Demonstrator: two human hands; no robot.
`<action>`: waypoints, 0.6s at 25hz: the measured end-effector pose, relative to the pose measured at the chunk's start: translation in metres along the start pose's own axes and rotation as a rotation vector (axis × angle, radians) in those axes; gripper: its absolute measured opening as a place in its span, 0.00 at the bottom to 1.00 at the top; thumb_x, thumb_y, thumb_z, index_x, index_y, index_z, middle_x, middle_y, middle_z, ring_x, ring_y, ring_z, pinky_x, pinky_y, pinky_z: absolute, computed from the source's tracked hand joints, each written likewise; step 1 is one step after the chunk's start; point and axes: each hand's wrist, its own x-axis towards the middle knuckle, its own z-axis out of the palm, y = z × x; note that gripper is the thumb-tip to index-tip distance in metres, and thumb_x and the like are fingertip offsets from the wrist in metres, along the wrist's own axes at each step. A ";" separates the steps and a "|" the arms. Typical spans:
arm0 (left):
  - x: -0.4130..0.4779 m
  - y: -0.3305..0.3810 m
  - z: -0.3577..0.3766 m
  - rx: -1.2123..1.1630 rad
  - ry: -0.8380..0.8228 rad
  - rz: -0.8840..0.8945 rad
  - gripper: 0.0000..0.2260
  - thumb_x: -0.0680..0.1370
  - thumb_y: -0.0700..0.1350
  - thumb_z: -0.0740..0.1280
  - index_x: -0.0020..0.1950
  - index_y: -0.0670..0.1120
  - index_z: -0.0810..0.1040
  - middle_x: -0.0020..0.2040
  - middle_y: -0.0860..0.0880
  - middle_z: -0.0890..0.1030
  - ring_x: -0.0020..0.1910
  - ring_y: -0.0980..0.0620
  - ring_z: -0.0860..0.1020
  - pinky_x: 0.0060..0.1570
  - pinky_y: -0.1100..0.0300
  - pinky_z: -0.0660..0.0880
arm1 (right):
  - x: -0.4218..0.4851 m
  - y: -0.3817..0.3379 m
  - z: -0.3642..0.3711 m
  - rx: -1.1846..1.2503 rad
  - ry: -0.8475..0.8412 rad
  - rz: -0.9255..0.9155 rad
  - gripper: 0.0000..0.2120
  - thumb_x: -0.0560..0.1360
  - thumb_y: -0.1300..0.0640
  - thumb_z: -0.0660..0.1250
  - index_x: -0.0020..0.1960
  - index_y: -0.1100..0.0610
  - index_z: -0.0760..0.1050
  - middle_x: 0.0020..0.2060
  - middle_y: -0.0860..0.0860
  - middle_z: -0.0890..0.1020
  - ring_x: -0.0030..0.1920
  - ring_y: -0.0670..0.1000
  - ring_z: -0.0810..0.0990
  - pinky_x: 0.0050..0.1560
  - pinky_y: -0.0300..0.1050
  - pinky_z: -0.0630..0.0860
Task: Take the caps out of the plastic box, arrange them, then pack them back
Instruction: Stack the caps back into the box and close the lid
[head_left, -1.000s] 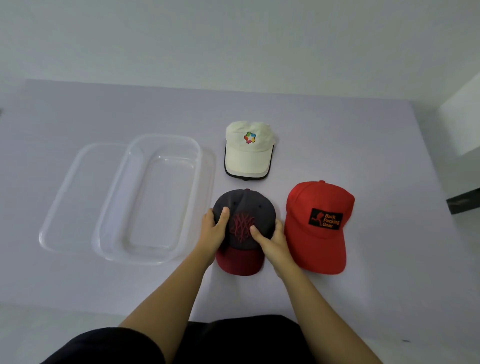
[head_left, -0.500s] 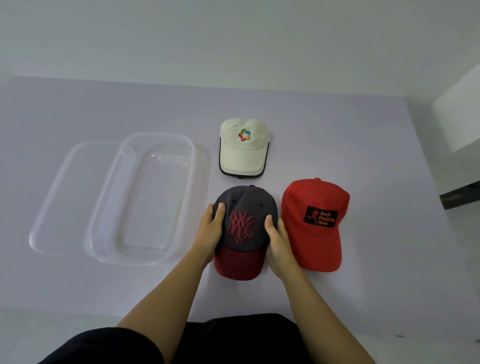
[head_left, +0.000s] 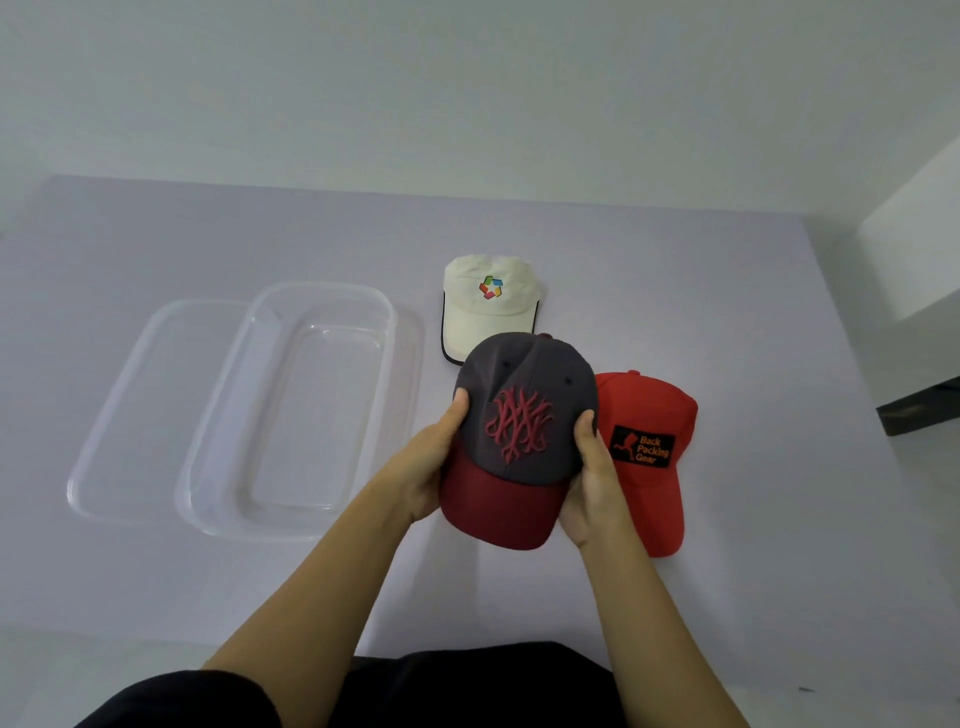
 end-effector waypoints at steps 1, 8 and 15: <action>0.001 -0.001 0.006 -0.023 0.028 0.050 0.28 0.69 0.65 0.63 0.57 0.46 0.80 0.54 0.44 0.84 0.55 0.46 0.81 0.54 0.51 0.77 | -0.001 0.000 0.004 0.029 -0.010 0.009 0.32 0.70 0.41 0.66 0.69 0.55 0.69 0.64 0.55 0.77 0.63 0.55 0.76 0.60 0.54 0.76; 0.003 0.007 0.022 -0.256 0.137 0.420 0.27 0.70 0.60 0.63 0.61 0.43 0.77 0.54 0.44 0.84 0.54 0.48 0.82 0.47 0.56 0.81 | -0.019 0.012 0.021 0.203 -0.175 0.144 0.41 0.59 0.43 0.79 0.68 0.54 0.71 0.64 0.54 0.77 0.64 0.54 0.76 0.64 0.54 0.73; -0.001 0.011 0.022 -0.161 0.109 0.382 0.26 0.72 0.60 0.63 0.61 0.43 0.77 0.54 0.44 0.84 0.53 0.48 0.82 0.51 0.54 0.80 | -0.025 0.010 0.021 0.289 -0.275 0.165 0.37 0.62 0.53 0.79 0.68 0.58 0.71 0.65 0.58 0.75 0.66 0.58 0.73 0.62 0.56 0.74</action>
